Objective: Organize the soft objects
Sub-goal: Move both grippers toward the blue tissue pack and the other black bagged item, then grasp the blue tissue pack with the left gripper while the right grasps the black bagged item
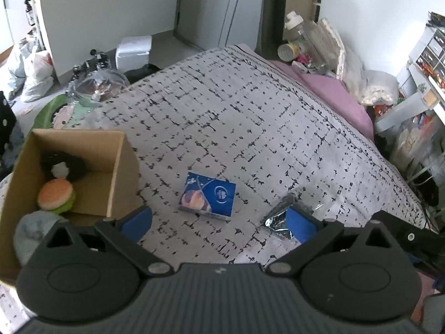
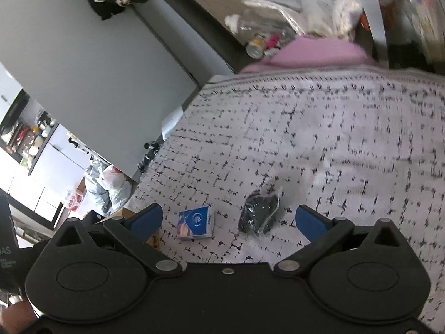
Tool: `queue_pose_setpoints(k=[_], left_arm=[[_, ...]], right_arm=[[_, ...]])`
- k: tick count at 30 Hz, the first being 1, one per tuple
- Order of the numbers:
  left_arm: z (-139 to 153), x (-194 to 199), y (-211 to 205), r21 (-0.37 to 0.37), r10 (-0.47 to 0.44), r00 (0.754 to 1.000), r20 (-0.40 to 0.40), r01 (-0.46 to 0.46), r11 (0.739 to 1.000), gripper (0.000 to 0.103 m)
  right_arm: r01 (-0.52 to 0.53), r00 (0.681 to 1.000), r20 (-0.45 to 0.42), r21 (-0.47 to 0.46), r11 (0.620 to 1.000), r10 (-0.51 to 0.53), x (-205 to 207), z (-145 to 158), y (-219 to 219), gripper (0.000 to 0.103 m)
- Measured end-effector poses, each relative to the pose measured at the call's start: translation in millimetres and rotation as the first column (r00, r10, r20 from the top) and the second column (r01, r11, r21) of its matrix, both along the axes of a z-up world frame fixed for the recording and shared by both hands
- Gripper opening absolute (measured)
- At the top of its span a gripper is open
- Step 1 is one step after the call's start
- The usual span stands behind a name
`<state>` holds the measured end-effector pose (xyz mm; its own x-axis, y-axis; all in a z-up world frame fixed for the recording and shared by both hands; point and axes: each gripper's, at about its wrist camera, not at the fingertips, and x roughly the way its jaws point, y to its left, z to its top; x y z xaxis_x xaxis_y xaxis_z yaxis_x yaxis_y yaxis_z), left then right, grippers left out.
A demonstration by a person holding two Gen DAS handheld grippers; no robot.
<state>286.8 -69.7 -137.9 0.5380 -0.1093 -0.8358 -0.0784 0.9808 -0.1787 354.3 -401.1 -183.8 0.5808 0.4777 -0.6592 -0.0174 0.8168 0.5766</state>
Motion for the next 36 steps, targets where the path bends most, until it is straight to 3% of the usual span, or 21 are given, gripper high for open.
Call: queue_pose_setpoints(k=[11, 22, 31, 36], left_arm=[[-42.0, 29.3, -3.7, 0.030, -0.017, 0.999, -0.050, 0.019, 0.999, 0.100], [-76.7, 54.3, -9.6, 0.053, -0.041, 0.995, -0.087, 0.046, 0.998, 0.100], [-98.4, 65.1, -9.1, 0.069, -0.036, 0.995, -0.094, 0.042, 0.997, 0.100], [-106.3, 70.1, -10.8, 0.100, -0.036, 0.995, -0.096, 0.046, 0.994, 0.100]], right_arm=[[0.098, 0.988, -0.125, 0.057, 0.994, -0.090, 28.1, -41.7, 5.0, 0.103], [0.133, 0.978, -0.172, 0.053, 0.990, -0.122, 40.1, -60.5, 12.9, 0.101], [0.138, 0.968, -0.215, 0.012, 0.990, -0.132, 49.8, -83.1, 28.5, 0.092], [0.162, 0.963, -0.225, 0.049, 0.986, -0.147, 51.4, -89.3, 28.3, 0.090]])
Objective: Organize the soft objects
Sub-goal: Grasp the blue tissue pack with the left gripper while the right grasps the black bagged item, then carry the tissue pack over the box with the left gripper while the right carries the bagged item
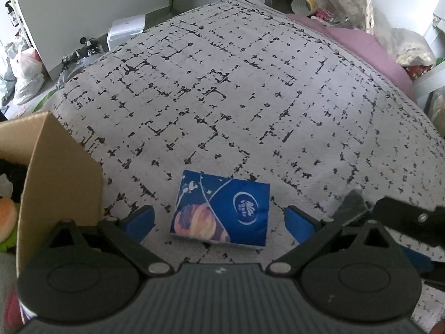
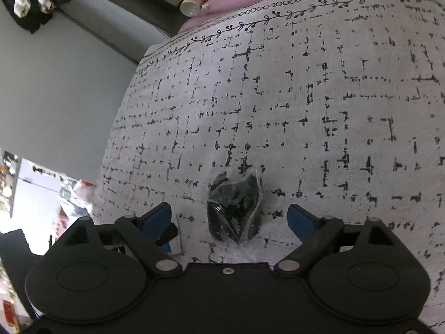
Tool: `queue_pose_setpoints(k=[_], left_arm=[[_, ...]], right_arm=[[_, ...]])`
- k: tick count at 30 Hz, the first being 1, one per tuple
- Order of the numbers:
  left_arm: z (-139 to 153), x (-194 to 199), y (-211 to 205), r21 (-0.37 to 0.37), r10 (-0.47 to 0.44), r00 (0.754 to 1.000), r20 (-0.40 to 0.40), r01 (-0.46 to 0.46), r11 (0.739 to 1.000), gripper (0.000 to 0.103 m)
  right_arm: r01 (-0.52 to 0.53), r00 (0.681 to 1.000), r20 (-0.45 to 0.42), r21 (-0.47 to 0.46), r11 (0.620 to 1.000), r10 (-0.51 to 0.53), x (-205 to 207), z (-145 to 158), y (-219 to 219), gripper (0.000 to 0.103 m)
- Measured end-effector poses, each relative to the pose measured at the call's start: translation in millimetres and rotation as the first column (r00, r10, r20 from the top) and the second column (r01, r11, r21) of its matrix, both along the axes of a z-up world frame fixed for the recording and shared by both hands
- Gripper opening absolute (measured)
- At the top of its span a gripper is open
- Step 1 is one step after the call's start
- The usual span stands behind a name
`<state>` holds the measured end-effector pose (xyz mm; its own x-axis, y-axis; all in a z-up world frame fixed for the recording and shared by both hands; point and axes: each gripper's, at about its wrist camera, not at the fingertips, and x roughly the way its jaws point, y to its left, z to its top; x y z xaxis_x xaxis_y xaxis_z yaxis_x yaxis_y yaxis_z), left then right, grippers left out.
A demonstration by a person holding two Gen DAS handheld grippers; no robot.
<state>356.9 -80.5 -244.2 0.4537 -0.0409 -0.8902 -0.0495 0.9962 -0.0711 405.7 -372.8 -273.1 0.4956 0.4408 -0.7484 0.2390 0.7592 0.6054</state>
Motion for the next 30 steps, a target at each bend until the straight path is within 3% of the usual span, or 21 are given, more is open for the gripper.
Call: queue_pose_setpoints(k=[6, 12, 14, 16, 17, 18, 30], left_arm=[[-8.9, 4.3, 0.9, -0.004, 0.010, 1.000, -0.021, -0.010, 1.000, 0.100], [-11.7, 5.6, 0.4, 0.011, 0.026, 1.000, -0.017, -0.025, 1.000, 0.095], [-11.9, 5.6, 0.9, 0.019, 0.030, 0.999, -0.014, -0.030, 0.999, 0.090], [-10.6, 4.7, 2.6, 0.021, 0.040, 0.999, -0.006, -0.039, 0.999, 0.081], [-9.3, 4.2, 3.8, 0.023, 0.047, 0.999, -0.002, -0.047, 0.999, 0.073], [-7.6, 3.9, 5.4, 0.020, 0.054, 0.999, -0.001, -0.054, 0.998, 0.073], [30.7, -19.9, 15.9, -0.031, 0.082, 0.995, 0.053, -0.081, 0.996, 0.073]], right_arm=[[-0.001, 1.000, -0.016, -0.009, 1.000, 0.001, 3.6, -8.0, 2.4, 0.079], [-0.014, 1.000, -0.005, -0.024, 1.000, 0.014, 6.1, -12.0, 8.0, 0.076], [-0.032, 0.999, -0.007, -0.025, 0.999, 0.032, 7.5, -13.9, 9.3, 0.063], [-0.050, 0.999, -0.021, -0.015, 0.999, 0.050, 8.9, -16.0, 8.5, 0.042], [-0.053, 0.998, -0.022, 0.007, 0.999, 0.053, 9.2, -17.0, 6.1, 0.038], [-0.054, 0.998, -0.020, 0.019, 0.998, 0.054, 8.8, -17.1, 4.0, 0.034], [-0.100, 0.992, 0.085, 0.013, 0.995, 0.098, -1.9, 16.5, 7.4, 0.031]])
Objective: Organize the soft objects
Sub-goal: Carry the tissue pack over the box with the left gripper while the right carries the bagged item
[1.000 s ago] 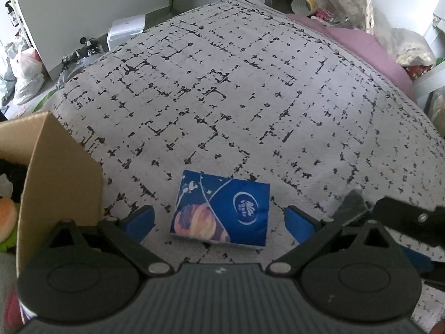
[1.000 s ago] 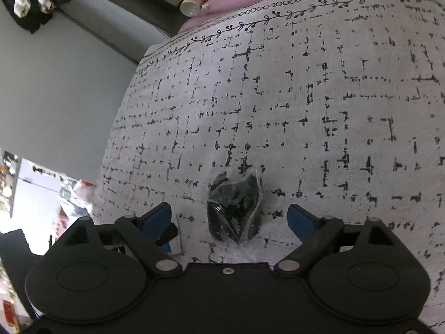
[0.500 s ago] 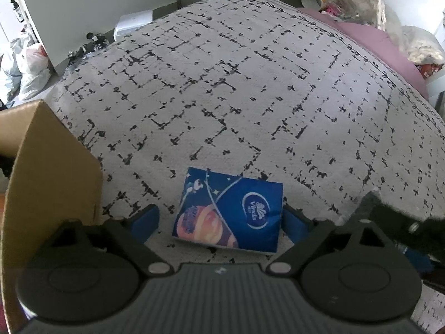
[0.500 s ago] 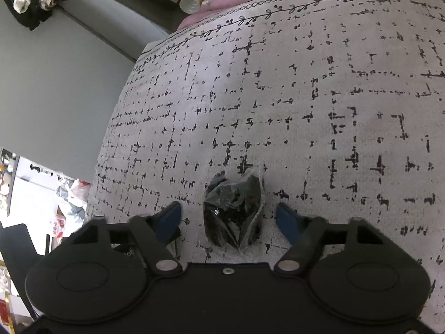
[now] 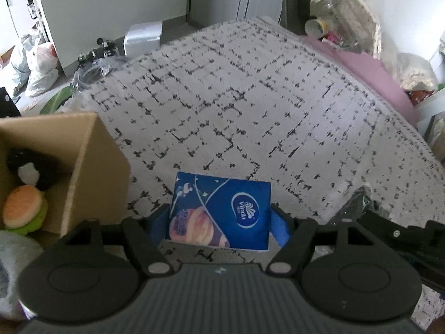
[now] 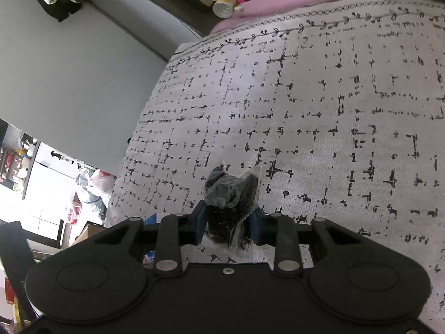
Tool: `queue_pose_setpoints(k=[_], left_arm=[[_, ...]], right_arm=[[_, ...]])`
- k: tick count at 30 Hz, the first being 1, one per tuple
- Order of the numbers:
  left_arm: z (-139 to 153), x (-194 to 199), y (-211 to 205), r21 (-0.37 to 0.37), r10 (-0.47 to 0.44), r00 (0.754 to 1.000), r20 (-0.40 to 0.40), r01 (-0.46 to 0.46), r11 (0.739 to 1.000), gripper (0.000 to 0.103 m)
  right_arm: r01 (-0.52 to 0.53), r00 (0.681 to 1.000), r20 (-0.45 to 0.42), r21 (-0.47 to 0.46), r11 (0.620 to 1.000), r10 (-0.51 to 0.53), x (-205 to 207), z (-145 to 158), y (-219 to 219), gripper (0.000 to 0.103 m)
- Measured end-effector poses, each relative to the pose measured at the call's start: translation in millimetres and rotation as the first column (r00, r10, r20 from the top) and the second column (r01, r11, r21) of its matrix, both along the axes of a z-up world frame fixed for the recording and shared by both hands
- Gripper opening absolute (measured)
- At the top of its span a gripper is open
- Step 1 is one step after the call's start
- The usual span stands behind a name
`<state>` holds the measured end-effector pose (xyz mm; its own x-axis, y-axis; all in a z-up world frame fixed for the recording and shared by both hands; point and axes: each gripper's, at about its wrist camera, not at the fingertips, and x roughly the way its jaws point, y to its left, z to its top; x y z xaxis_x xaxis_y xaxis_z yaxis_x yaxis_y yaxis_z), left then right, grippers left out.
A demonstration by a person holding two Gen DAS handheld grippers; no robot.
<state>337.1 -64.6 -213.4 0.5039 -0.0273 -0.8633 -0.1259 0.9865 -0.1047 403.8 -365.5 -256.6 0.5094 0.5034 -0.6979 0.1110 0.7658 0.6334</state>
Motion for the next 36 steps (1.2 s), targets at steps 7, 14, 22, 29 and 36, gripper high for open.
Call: queue_pose_setpoints(k=[7, 14, 22, 29, 36], left_arm=[[33.7, -20.8, 6.0, -0.024, 0.003, 0.999, 0.045, -0.001, 1.000, 0.073], [65.5, -38.3, 15.6, -0.035, 0.022, 0.996, 0.083, -0.019, 0.999, 0.073], [92.6, -60.8, 28.0, -0.026, 0.040, 0.992, 0.119, -0.037, 0.999, 0.073], [107.9, -79.8, 44.0, -0.013, 0.065, 0.989, 0.130, -0.063, 0.998, 0.073], [127.4, -94.3, 63.8, -0.014, 0.100, 0.982, 0.161, -0.099, 0.995, 0.073]], right_arm=[[-0.011, 0.998, 0.056, 0.016, 1.000, 0.010, -15.0, 24.0, -4.0, 0.031], [-0.041, 0.995, 0.095, 0.010, 0.999, 0.040, -32.7, 38.3, -3.7, 0.031], [-0.071, 0.984, 0.162, -0.006, 0.997, 0.071, -52.6, 64.0, -0.6, 0.031], [-0.082, 0.977, 0.195, -0.001, 0.997, 0.081, -59.9, 85.4, -3.9, 0.031], [-0.100, 0.963, 0.249, -0.019, 0.995, 0.101, -70.4, 105.1, 1.0, 0.031]])
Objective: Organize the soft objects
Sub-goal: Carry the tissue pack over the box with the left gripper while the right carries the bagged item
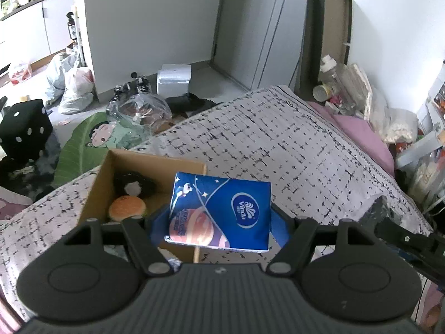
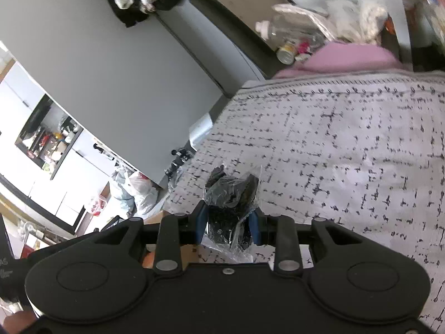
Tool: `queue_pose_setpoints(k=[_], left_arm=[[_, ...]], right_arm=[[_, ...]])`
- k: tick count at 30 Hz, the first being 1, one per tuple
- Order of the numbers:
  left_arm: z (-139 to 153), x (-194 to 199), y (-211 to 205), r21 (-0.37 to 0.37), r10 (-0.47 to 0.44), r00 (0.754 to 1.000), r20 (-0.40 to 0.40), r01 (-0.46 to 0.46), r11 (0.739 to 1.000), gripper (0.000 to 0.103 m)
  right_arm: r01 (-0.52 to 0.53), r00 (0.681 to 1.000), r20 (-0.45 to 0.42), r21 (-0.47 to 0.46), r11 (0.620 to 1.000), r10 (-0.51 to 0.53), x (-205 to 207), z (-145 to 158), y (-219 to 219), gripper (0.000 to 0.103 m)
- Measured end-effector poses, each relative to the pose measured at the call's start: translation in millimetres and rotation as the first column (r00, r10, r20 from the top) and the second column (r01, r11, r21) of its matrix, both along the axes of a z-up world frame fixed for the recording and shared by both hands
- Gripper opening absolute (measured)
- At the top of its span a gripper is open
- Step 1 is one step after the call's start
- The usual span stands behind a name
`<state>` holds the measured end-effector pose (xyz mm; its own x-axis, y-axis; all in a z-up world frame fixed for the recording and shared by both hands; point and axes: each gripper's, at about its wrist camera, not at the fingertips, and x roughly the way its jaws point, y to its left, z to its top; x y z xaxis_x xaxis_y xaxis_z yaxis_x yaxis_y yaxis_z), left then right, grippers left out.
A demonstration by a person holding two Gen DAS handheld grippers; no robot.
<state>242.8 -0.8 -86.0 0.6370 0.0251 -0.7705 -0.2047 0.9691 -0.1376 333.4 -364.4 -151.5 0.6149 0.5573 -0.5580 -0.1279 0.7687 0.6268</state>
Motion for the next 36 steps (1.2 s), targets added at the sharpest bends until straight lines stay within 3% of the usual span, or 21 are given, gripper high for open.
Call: queue_pose_setpoints(k=[17, 36], left_arm=[[13.6, -18.4, 47.6, -0.003, 0.071, 0.997, 0.023, -0.071, 0.997, 0.073], [-30.3, -8.6, 95.1, -0.072, 0.104, 0.993, -0.047, -0.108, 0.992, 0.073]], right_arm=[[-0.151, 0.981, 0.111, -0.058, 0.987, 0.156, -21.5, 23.5, 56.9, 0.031], [-0.228, 0.962, 0.132, -0.091, 0.969, 0.239, -14.3, 15.5, 113.5, 0.031]])
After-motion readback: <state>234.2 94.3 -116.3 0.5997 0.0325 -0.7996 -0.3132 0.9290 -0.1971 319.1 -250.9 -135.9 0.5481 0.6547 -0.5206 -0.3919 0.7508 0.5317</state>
